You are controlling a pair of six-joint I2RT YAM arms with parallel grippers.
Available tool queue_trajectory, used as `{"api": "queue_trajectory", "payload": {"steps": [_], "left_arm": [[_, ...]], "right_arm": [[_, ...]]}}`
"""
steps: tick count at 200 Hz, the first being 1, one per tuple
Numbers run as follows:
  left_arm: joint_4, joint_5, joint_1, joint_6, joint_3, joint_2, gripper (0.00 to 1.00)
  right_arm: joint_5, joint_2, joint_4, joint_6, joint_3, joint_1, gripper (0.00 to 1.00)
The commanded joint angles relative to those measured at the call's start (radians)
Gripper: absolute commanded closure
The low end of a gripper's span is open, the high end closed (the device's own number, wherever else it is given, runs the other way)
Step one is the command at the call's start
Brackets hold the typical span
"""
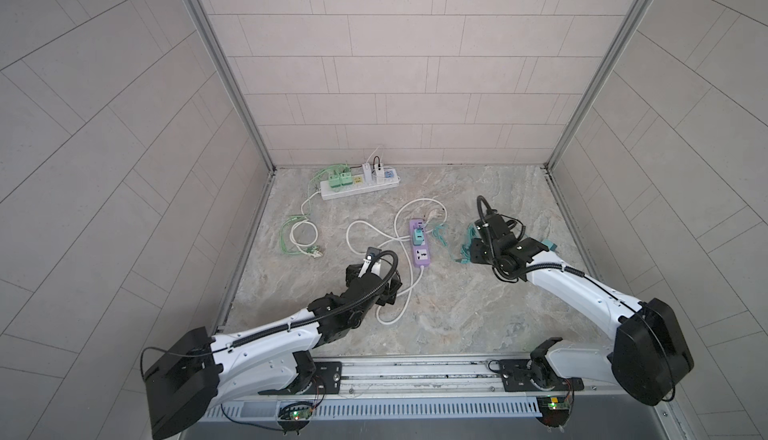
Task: Insert the plug
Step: 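Open the right gripper and lift it away from the plugged charger, then move the right gripper to the second teal charger and grasp it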
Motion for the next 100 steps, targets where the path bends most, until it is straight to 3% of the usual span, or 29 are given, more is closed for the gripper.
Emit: {"api": "queue_trajectory", "payload": {"steps": [1, 33, 73, 100], "left_arm": [[0.058, 0.01, -0.013, 0.041, 0.043, 0.056, 0.0], [0.061, 0.01, -0.015, 0.076, 0.049, 0.041, 0.0], [0.026, 0.017, -0.014, 0.15, 0.059, -0.043, 0.0], [-0.017, 0.023, -0.012, 0.158, 0.088, -0.061, 0.0]], "right_arm": [[0.008, 0.041, 0.04, 0.024, -0.005, -0.145, 0.54], [0.031, 0.114, 0.046, 0.024, 0.046, -0.314, 0.55], [0.153, 0.174, -0.022, -0.008, 0.146, -0.422, 0.54], [0.175, 0.194, -0.031, -0.011, 0.164, -0.493, 0.53]]}}
